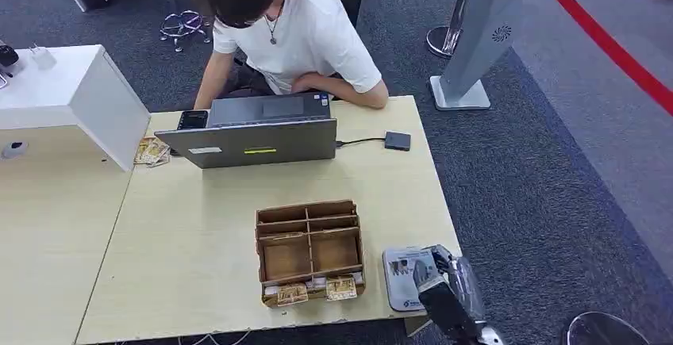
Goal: Pass the card to the sensor for recognition and then transmit it.
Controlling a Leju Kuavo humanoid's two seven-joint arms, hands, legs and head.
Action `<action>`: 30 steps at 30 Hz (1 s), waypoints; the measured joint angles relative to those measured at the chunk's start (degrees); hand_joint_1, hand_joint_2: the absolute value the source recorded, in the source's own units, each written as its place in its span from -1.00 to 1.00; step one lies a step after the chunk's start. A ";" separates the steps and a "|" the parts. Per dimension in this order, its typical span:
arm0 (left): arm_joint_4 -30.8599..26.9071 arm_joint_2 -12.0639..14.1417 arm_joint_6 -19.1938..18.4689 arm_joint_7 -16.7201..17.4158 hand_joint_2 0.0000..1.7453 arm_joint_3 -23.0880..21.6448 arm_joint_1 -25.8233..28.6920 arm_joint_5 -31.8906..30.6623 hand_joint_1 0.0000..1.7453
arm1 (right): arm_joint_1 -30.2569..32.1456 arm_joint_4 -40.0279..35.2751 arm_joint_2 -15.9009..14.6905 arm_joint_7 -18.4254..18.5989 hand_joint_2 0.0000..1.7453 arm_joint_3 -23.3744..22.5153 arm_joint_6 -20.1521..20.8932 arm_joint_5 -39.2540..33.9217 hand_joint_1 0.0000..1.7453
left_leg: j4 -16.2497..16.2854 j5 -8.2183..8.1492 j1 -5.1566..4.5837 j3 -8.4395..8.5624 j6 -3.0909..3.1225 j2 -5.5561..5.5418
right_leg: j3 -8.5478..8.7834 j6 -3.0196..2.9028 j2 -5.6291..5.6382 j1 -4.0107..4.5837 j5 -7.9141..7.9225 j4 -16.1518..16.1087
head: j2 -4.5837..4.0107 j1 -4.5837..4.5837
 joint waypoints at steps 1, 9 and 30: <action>0.00 0.00 0.00 0.00 -1.00 0.00 0.00 -0.11 -1.00 | -0.16 0.57 0.00 0.09 1.00 -0.04 0.00 -0.02 1.00 | 0.00 0.00 0.00 0.00 0.00 0.00 | 0.00 0.00 0.00 0.00 0.00 0.00 | 0.00 0.00; 0.00 -0.24 -0.09 0.04 -1.00 0.04 -0.01 -0.92 -1.00 | -1.64 6.24 0.13 0.88 1.00 -1.09 0.02 -0.24 1.00 | 0.00 0.00 0.00 0.00 0.00 0.00 | 0.00 0.00 0.00 0.00 0.00 0.00 | 0.00 0.00; 0.00 -0.26 -0.35 0.04 -1.00 0.42 0.00 -1.29 -1.00 | -4.62 14.52 0.87 0.90 1.00 -4.26 -0.22 -0.24 1.00 | 0.00 0.00 0.00 0.01 0.00 0.00 | 0.00 0.00 0.00 0.00 0.00 0.00 | 0.00 0.00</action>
